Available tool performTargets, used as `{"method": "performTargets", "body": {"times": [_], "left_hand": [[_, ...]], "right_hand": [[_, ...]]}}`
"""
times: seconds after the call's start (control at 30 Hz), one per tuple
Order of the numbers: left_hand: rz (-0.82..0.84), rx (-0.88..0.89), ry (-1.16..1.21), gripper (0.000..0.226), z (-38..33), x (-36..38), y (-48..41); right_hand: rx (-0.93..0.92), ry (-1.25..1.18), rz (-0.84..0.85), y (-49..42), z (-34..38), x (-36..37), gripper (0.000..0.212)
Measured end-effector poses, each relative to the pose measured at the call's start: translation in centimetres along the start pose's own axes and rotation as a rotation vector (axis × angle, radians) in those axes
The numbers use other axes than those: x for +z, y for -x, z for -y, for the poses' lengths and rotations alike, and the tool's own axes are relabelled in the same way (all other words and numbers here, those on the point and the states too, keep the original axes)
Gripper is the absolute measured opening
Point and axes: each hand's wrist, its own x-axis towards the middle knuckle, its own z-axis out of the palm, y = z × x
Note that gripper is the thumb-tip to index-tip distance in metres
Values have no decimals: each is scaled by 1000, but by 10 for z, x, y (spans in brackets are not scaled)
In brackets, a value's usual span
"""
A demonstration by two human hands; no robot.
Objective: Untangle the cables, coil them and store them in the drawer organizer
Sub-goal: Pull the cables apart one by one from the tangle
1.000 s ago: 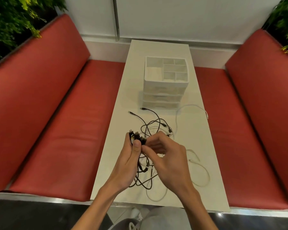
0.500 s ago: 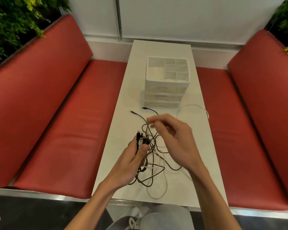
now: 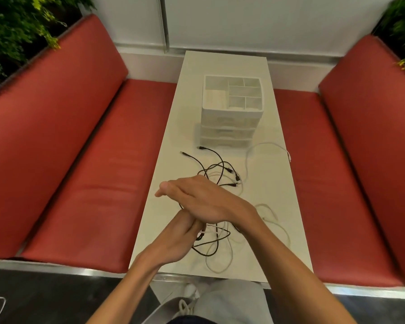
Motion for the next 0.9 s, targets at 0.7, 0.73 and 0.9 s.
{"method": "performTargets", "body": {"times": [0.7, 0.73, 0.9], "left_hand": [[-394, 176, 366, 45, -19, -29, -7], [-388, 162, 366, 45, -15, -29, -5], [-396, 113, 365, 42, -1, -21, 4]], "right_hand": [[16, 22, -114, 25, -134, 106, 33], [15, 114, -128, 25, -148, 105, 31], [178, 233, -114, 29, -195, 83, 18]]}}
